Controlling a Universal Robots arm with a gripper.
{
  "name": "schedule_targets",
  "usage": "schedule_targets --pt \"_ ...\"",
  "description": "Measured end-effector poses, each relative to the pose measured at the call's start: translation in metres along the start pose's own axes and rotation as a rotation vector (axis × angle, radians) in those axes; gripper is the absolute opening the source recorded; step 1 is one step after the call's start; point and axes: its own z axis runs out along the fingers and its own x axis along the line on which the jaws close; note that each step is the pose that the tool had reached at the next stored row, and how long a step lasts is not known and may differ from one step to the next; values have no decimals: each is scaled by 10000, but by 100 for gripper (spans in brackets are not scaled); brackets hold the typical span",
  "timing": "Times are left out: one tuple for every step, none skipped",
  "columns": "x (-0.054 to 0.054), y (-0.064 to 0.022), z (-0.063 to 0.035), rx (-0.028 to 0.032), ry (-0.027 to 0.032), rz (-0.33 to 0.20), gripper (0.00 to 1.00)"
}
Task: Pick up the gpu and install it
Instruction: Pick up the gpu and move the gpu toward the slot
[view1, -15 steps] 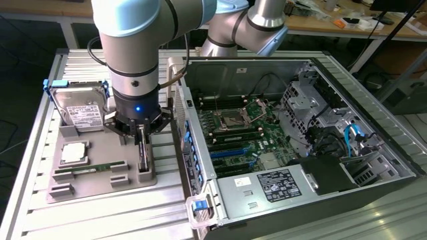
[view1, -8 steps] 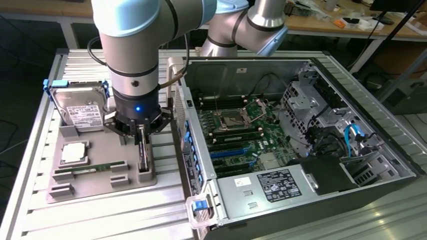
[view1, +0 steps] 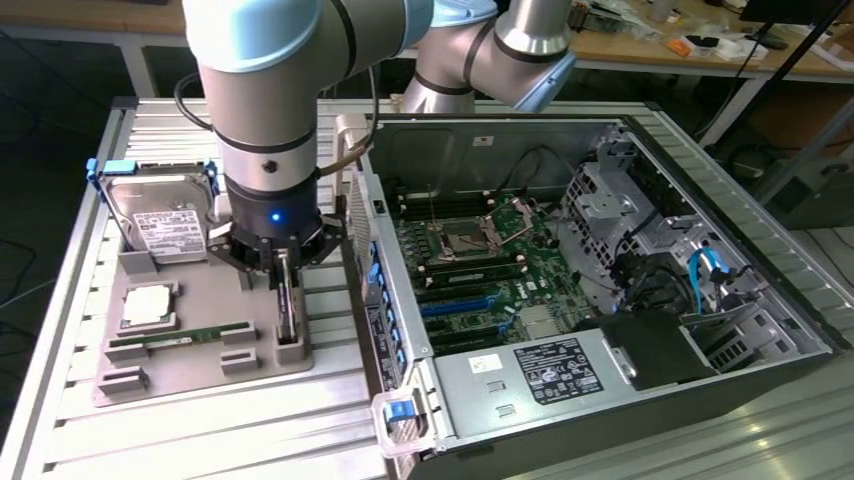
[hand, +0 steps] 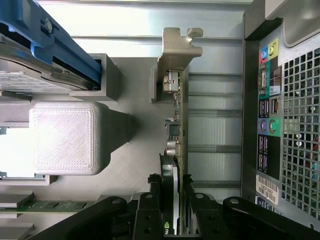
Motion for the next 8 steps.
schedule_targets --pt "0 1 -19 -4 -3 0 27" --pt "-1 2 -38 -7 -7 0 27" --pt "-1 3 -58 -7 -10 1 27" --pt "-1 4 -73 -7 -10 1 27" --pt "-1 5 -88 -7 -12 0 27" --pt "-1 5 -101 -6 -13 0 27" --pt "-1 6 -120 -6 -16 -1 27" --pt "-2 7 -132 -6 -19 -1 27"
